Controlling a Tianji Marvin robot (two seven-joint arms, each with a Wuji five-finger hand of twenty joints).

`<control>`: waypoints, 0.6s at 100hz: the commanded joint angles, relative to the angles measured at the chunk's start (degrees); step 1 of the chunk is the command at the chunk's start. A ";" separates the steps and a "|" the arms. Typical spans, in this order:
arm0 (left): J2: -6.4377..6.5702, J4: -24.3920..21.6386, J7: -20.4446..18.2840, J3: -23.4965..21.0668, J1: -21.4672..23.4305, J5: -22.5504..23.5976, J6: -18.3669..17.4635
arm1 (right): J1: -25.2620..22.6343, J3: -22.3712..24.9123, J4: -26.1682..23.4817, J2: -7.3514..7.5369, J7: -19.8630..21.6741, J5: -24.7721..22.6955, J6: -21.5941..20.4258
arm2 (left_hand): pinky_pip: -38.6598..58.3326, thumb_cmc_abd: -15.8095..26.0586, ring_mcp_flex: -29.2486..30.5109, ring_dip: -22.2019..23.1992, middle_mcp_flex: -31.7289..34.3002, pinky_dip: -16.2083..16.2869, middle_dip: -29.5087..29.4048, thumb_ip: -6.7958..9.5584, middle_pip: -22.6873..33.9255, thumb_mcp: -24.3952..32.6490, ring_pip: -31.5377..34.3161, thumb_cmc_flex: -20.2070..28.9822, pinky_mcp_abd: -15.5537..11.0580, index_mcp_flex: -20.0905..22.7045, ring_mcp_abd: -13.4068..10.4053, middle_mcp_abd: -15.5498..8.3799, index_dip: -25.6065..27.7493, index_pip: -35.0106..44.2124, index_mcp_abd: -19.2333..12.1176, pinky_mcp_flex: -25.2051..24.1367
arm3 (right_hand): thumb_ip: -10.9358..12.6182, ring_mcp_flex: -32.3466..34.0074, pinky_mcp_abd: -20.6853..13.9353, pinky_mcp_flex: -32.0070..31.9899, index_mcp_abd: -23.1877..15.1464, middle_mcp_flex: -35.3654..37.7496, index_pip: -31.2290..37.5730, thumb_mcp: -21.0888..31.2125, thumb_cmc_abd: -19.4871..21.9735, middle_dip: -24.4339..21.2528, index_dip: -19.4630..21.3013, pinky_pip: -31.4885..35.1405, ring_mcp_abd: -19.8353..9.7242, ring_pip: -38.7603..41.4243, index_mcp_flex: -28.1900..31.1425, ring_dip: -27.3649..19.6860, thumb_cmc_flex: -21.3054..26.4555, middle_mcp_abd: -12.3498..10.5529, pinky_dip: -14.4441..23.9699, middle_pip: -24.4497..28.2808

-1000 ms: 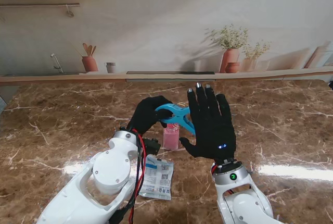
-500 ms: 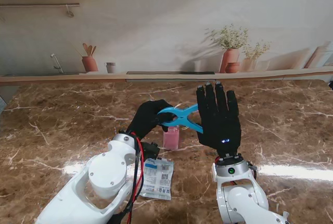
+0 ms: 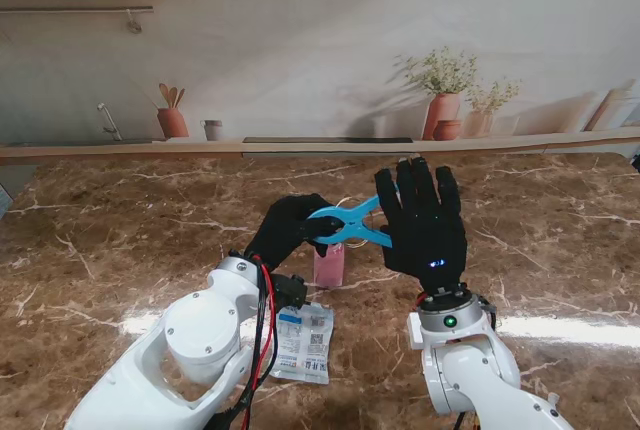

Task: Fill the seasoning bottle

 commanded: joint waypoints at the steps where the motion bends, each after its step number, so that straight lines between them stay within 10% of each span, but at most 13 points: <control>1: 0.03 -0.02 0.06 -0.10 0.18 -0.25 0.31 | -0.11 0.44 0.30 0.26 0.48 -0.09 0.28 | 7.19 0.51 1.12 -0.58 3.41 1.99 0.22 0.18 1.97 3.87 1.77 1.97 -1.86 3.59 1.42 -0.77 0.56 6.60 -8.23 0.11 | -1.86 1.43 0.50 0.47 -5.83 6.25 6.15 4.63 5.14 2.23 3.57 1.21 -1.71 0.41 5.71 1.05 4.33 -7.28 -1.26 5.63; 19: 0.02 -0.05 0.29 -0.03 0.21 0.20 0.04 | 0.10 0.71 0.37 0.38 -0.45 -0.34 -0.30 | 7.08 0.75 0.98 -0.55 3.26 2.01 0.23 0.24 1.95 3.55 1.79 2.04 -1.93 3.57 1.43 -0.88 0.59 6.48 -8.36 -0.04 | -3.48 9.93 0.69 5.14 -11.79 12.97 14.71 3.53 0.66 10.79 13.34 5.16 -1.93 4.37 10.68 3.99 4.94 -10.93 -1.34 14.52; 40: -0.03 -0.18 0.47 0.06 0.09 0.03 -0.35 | 0.89 0.42 1.22 0.27 -2.52 1.02 -1.17 | 6.96 0.91 0.80 -0.58 3.15 2.02 0.15 0.32 1.79 3.24 1.67 2.09 -2.03 3.52 1.39 -0.87 0.46 6.09 -8.42 -0.17 | -12.52 26.72 2.06 18.60 -20.96 23.46 28.37 1.98 -5.90 29.98 18.27 17.07 -4.50 19.68 15.84 16.14 8.61 -16.84 0.85 26.56; 60: 0.20 -0.19 -0.37 -0.05 0.13 -0.35 -0.61 | 1.21 0.63 1.54 0.41 -2.84 0.93 -1.99 | 6.94 0.89 0.77 -0.62 3.17 2.05 0.13 0.39 1.72 3.15 1.60 2.24 -2.04 3.62 1.45 -0.78 0.43 5.89 -8.24 -0.16 | -13.65 28.35 1.51 20.04 -24.59 27.87 30.55 0.67 -7.46 31.33 20.23 19.17 -5.27 21.73 22.05 17.76 8.09 -17.39 -0.03 26.54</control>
